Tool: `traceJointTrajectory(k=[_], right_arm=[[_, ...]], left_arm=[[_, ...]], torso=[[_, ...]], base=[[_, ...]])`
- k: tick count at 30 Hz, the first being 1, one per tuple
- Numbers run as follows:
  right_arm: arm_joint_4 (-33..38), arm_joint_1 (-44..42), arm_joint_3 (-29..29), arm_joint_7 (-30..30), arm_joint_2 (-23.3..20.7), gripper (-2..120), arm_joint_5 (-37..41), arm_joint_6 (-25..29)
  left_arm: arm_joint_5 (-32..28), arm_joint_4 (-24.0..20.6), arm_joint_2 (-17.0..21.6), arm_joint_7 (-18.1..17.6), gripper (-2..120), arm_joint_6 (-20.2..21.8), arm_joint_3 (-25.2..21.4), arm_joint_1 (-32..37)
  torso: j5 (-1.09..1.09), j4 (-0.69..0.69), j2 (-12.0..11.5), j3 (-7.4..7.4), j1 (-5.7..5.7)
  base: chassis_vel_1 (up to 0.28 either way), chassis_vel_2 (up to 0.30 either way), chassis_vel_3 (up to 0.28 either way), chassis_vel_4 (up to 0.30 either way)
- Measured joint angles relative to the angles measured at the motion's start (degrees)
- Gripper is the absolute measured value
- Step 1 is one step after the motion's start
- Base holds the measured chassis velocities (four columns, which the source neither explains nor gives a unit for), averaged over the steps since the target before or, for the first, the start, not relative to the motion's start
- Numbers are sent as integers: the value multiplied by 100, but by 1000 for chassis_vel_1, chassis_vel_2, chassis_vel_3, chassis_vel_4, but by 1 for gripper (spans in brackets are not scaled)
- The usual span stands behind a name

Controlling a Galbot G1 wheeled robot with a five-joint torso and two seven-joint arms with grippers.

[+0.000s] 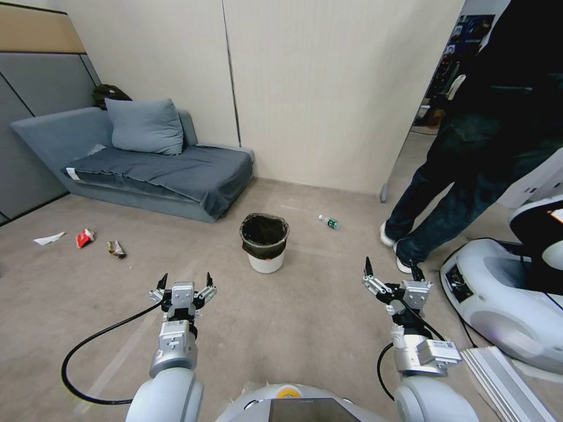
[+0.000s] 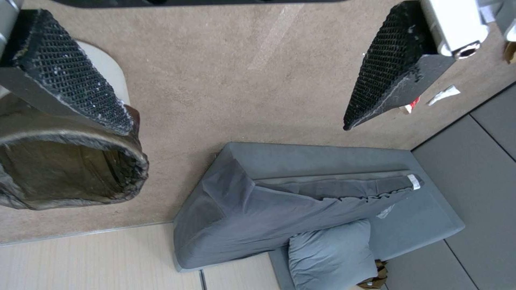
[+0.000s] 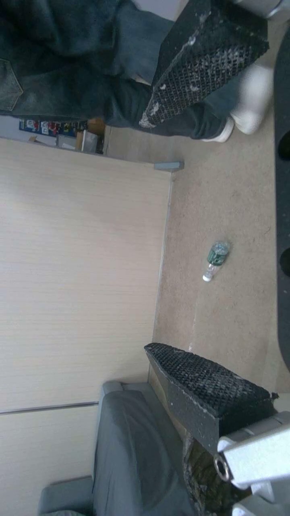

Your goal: Pick up the trash bin, then pick up the garbage from the floor and place it into the trash bin.

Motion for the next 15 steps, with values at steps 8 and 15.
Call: traceJointTrajectory(k=[8,15], right_arm=[[0,2,-17,-8,0,100,-1,4],[0,2,-20,-6,0,100,4,4]], left_arm=[[5,0,-3,4,100,-3,4,0],[8,0,-4,6,100,-6,6,0]], torso=[[1,0,0,0,0],[0,0,0,0,0]], base=[[-144,125,147,-130],[-128,138,136,-130]])
